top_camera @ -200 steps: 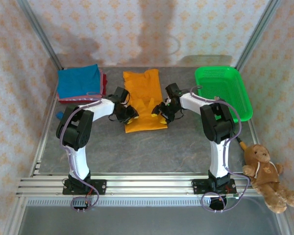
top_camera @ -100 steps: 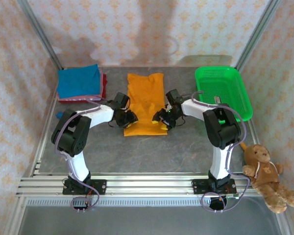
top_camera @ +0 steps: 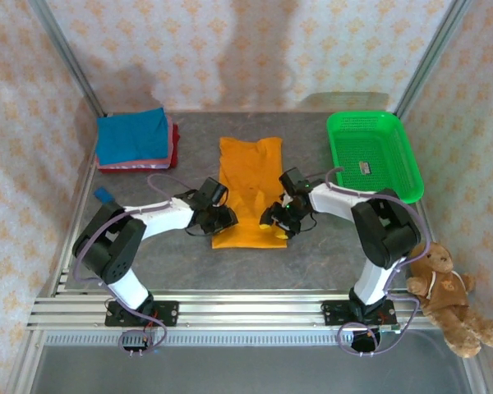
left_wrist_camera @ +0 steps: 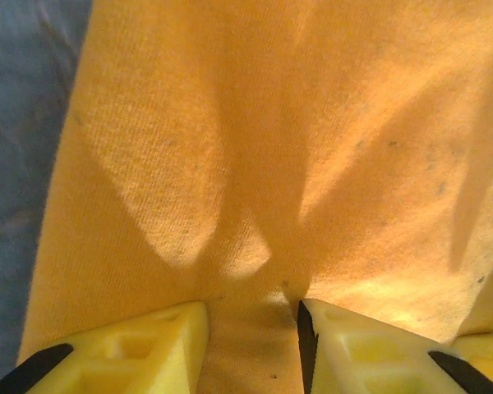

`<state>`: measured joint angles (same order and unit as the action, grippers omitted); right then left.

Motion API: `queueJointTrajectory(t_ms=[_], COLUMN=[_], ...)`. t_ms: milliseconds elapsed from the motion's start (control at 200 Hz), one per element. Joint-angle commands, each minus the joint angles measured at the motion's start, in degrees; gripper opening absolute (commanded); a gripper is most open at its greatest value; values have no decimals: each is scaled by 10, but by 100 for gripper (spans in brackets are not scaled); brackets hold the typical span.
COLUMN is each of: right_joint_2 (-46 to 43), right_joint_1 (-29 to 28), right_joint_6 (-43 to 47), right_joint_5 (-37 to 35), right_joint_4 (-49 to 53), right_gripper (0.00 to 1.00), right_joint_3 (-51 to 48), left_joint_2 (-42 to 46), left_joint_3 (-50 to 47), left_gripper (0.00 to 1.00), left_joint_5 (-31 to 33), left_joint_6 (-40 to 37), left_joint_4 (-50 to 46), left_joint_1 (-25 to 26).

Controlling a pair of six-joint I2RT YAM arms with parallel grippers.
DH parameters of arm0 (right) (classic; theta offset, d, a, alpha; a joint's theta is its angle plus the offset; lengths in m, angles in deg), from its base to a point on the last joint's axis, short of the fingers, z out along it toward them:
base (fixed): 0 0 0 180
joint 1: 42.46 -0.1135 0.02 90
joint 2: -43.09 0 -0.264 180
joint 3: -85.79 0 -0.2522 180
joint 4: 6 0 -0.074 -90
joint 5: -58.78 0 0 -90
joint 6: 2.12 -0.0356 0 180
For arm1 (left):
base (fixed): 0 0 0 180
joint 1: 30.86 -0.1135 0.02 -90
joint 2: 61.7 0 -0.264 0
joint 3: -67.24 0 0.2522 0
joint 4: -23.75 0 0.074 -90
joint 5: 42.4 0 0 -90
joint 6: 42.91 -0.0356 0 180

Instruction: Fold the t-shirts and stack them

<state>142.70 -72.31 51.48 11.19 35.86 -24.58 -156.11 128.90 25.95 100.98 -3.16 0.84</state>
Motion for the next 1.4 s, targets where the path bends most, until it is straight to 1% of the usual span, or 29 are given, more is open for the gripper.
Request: queueJointTrajectory(t_ms=[0, 105, 210, 330, 511, 611, 746, 841, 926, 1086, 1226, 1391], right_joint_2=[-31, -57, -80, -116, -214, -286, -360, -380, -392, -393, -389, -384], right_joint_1=[-5, -5, -6, -6, -7, -7, -7, -7, -7, -7, -7, -7], right_joint_6=[-17, -26, -25, -18, -25, -19, -17, -21, -32, -56, -58, -71], right_joint_5=[-62, -79, -72, -70, -57, -63, -81, -79, -75, -47, -39, -8], right_joint_4=[66, 80, 82, 99, 119, 159, 212, 221, 211, 174, 167, 131], right_gripper=[56, 56, 55, 55, 55, 56, 56, 54, 52, 50, 48, 47], right_joint_3=[-41, -63, -89, -115, -158, -166, -173, -189, -206, -241, -257, -283], left_joint_2=[-12, -1, 16, 53, 111, 158, 215, 250, 273, 312, 352, 375], left_joint_3=[-48, -66, -84, -106, -118, -118, -85, -62, -57, -79, -115, -146], left_gripper=[40, 40, 41, 42, 44, 45, 46, 47, 47, 47, 47, 46], left_joint_5=[30, 45, 32, 44, 69, 85, 107, 122, 119, 104, 104, 96], left_joint_6=[56, 78, 103, 129, 157, 171, 161, 152, 150, 160, 180, 195], left_joint_4=[-39, -42, -28, -27, -62, -77, -158, -216, -248, -273, -275, -269], left_joint_1=[35, 65, 87, 122, 172, 192, 197, 197, 197, 197, 198, 198])
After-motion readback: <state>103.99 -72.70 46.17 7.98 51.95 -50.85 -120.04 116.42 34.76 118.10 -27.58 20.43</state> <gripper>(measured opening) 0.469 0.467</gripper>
